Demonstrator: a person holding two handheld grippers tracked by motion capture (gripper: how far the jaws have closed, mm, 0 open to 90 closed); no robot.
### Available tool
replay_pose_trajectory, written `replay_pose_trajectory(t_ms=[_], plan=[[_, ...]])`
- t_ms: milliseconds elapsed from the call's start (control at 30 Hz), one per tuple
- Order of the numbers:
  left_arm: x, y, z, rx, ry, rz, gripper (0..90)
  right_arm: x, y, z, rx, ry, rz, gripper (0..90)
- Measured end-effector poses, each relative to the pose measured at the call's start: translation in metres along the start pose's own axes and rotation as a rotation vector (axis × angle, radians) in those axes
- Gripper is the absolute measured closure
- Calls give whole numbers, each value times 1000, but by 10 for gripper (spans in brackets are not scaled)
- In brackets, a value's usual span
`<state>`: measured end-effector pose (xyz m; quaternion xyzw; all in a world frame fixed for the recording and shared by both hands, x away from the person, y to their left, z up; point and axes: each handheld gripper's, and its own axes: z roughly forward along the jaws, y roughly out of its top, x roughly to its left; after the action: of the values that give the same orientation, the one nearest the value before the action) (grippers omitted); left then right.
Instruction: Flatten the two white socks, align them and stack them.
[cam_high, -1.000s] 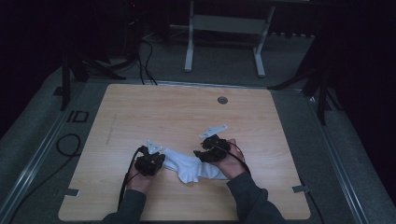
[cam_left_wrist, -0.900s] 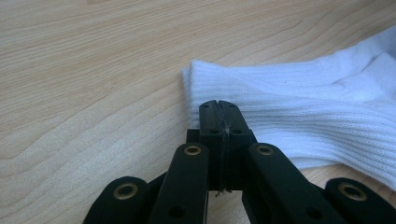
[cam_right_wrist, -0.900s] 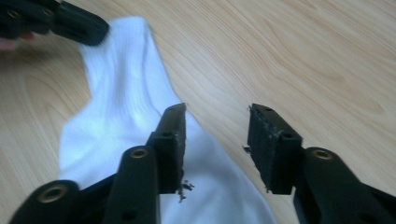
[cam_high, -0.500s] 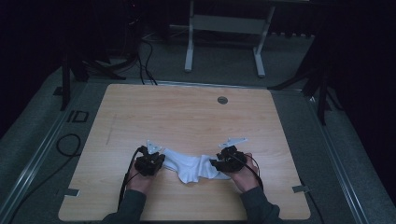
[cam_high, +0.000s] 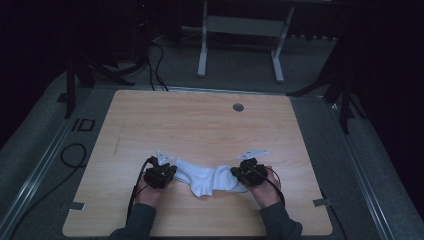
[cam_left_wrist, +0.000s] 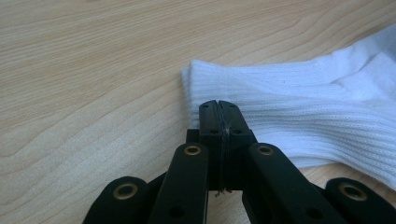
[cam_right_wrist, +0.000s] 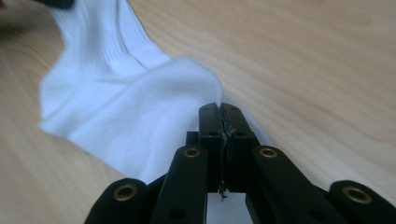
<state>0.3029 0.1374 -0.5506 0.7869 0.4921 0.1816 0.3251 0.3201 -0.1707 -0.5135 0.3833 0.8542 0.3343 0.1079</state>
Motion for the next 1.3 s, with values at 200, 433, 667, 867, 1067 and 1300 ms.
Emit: replay_pose_trajectory(t_ms=[200, 433, 667, 867, 1067, 1300], plan=[[0, 0, 0, -1, -2, -2, 891, -2, 6, -31, -56, -13, -32, 878], [0, -1, 0, -2, -6, -10, 891, -15, 5, -51, -75, -38, -14, 878], [0, -1, -1, 0, -8, -7, 891, -24, -1, -52, -61, -46, 16, 877], [0, -1, -1, 2, -10, -8, 891, -30, -8, -43, -20, -35, 39, 871], [0, -2, -2, 5, -10, -8, 889, -33, -17, -19, 48, -13, 61, 857], [0, -2, -2, 4, -13, -12, 883, -42, -29, 3, 102, -41, 89, 771]])
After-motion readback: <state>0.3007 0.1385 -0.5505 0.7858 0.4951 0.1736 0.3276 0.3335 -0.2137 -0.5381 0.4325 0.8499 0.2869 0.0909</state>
